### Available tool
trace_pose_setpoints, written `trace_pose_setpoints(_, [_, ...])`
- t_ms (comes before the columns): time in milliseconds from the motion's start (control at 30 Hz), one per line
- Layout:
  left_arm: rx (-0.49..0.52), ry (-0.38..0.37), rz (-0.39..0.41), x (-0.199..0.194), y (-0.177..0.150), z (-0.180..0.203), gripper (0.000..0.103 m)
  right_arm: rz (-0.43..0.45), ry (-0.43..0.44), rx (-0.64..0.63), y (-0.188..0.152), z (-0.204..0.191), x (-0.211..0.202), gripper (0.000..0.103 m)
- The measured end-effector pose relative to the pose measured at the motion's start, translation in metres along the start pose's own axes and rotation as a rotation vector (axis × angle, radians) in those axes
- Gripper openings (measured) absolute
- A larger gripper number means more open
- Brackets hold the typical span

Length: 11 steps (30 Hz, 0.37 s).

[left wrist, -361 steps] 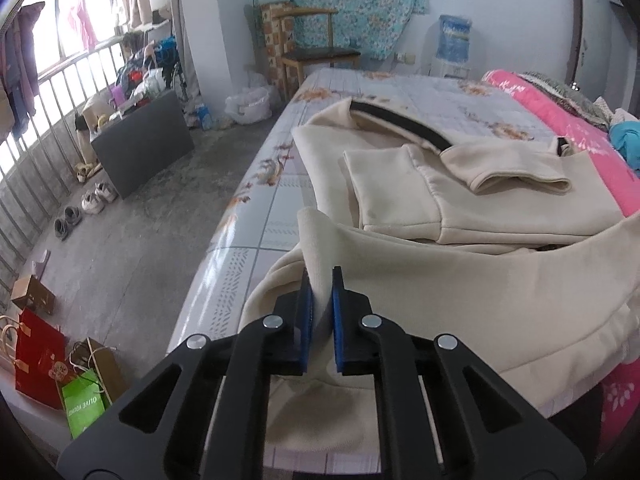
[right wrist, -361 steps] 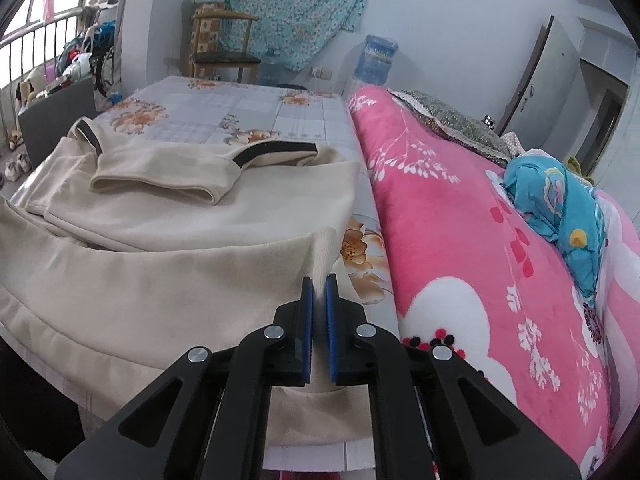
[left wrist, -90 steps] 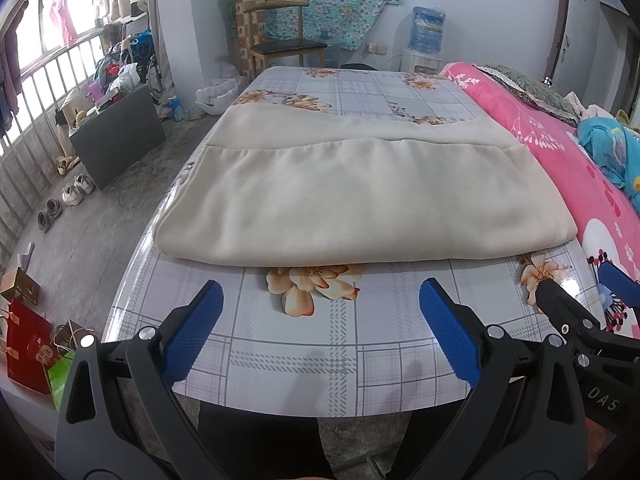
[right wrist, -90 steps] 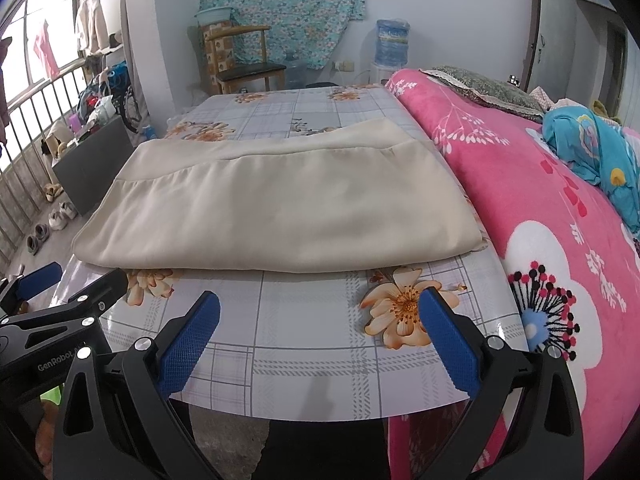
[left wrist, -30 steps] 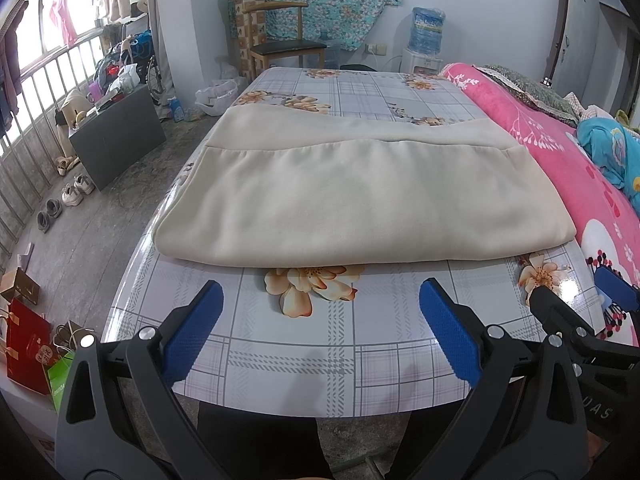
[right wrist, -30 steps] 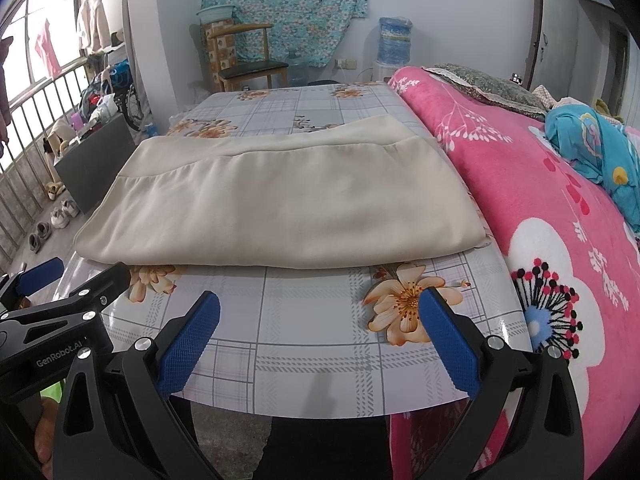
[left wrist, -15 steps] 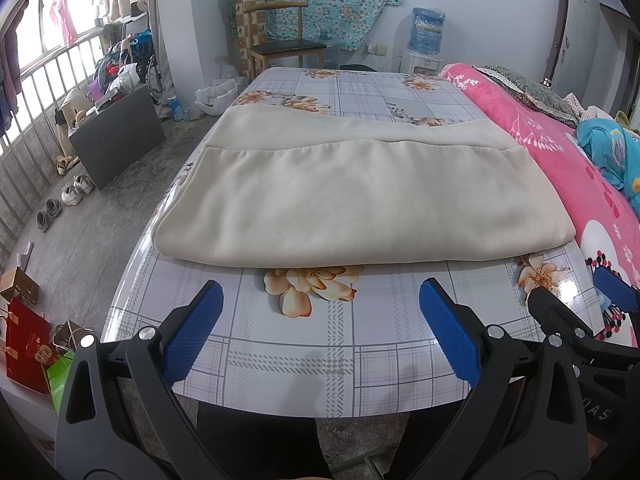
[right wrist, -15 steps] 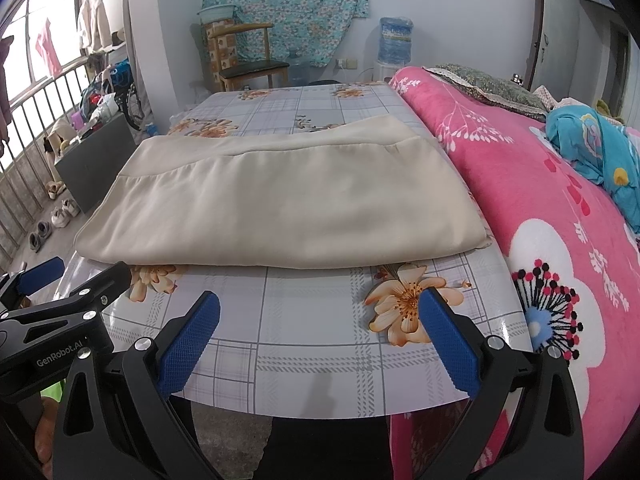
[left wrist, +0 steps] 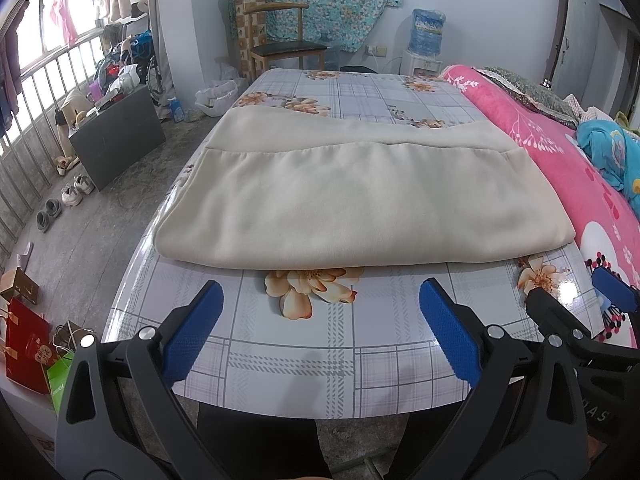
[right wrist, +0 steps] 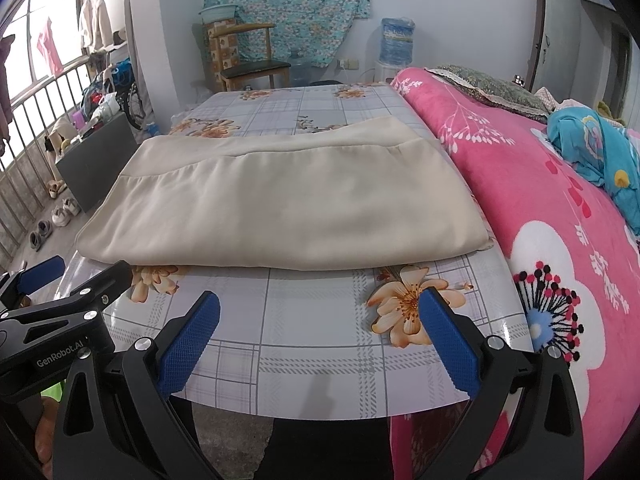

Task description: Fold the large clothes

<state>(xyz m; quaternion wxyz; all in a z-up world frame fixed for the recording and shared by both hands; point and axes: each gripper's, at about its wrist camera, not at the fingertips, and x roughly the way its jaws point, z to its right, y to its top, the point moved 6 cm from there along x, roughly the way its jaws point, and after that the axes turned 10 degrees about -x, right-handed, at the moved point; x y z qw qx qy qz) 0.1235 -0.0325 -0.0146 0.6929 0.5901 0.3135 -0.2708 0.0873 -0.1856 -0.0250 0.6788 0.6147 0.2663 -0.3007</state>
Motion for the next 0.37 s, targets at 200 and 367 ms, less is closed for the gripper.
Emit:
trace_pose_setpoints(200, [-0.002, -0.002, -0.002, 0.0001, -0.0002, -0.0001, 0.095, 0.0, 0.0, 0.0, 0.0001, -0.0008, -0.0001, 0.097])
trace_pose_setpoints(367, [-0.004, -0.002, -0.003, 0.0001, -0.0007, 0.0015, 0.095, -0.001, 0.001, -0.001, 0.0, -0.0009, -0.0001, 0.097])
